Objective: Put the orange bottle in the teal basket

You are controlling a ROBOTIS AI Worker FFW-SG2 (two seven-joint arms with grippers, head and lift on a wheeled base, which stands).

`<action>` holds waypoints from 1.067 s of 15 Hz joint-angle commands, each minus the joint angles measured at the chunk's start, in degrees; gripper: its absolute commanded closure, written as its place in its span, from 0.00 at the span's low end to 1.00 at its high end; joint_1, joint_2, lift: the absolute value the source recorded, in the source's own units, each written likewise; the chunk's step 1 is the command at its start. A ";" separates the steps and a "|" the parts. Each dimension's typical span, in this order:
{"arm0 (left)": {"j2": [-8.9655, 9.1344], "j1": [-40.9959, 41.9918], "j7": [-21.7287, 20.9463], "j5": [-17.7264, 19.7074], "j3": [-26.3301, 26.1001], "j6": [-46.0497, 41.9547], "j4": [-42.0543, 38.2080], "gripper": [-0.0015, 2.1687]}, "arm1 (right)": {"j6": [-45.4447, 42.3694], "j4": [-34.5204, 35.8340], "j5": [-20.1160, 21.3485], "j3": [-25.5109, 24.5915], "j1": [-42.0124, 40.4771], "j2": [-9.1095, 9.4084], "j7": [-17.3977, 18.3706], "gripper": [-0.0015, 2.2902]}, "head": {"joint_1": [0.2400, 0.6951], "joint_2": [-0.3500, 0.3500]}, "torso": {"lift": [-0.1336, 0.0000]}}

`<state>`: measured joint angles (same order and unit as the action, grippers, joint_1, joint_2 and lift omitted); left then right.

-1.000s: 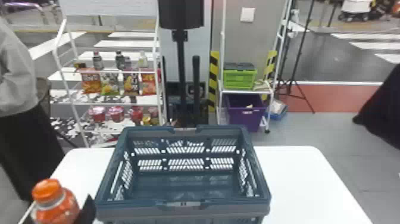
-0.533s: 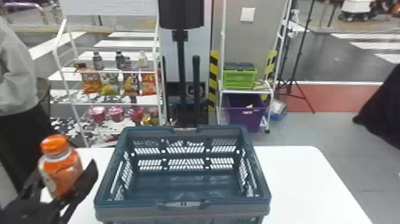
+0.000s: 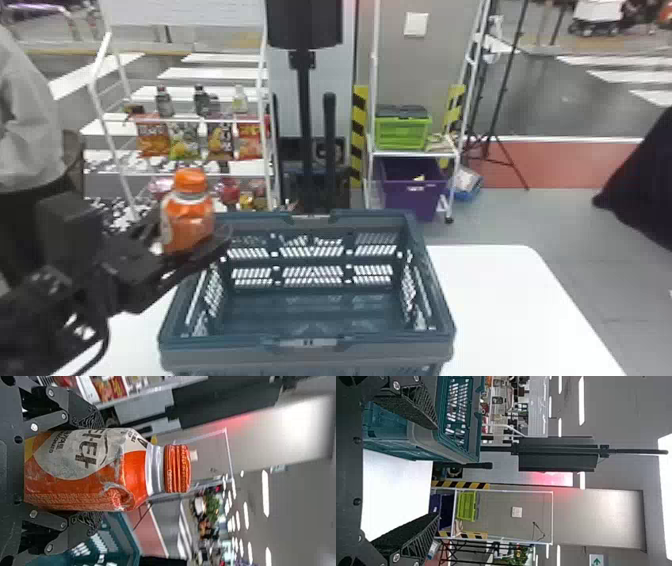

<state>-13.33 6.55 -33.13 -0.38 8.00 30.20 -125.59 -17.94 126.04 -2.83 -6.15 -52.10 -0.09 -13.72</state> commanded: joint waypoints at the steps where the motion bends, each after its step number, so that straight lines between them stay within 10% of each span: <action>1: -2.75 -7.43 -3.25 -3.05 -5.36 1.58 6.15 0.82 | -0.03 -0.18 0.02 -0.44 -0.11 0.14 0.01 0.05 | 0.57 0.50 | 1.00; 10: -2.31 -34.15 -20.83 -13.68 -28.48 -0.35 41.04 0.83 | -0.03 -0.26 0.46 -1.50 -0.55 0.14 0.09 0.06 | 0.57 0.50 | 1.00; 12: 0.94 -37.40 -24.79 -17.99 -29.45 -2.11 48.69 0.83 | -0.03 -0.35 0.46 -1.50 -0.64 0.14 0.09 0.06 | 0.57 0.50 | 1.00; 16: 10.87 -41.71 -32.26 -38.64 -26.81 -13.36 65.56 0.83 | -0.56 -0.18 0.28 -1.85 -1.52 0.14 0.18 0.06 | 0.57 0.50 | 1.00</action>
<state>-6.08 -33.56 -64.77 -31.82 -20.37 22.05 -66.57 -18.05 125.72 -2.50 -7.91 -53.25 -0.09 -13.55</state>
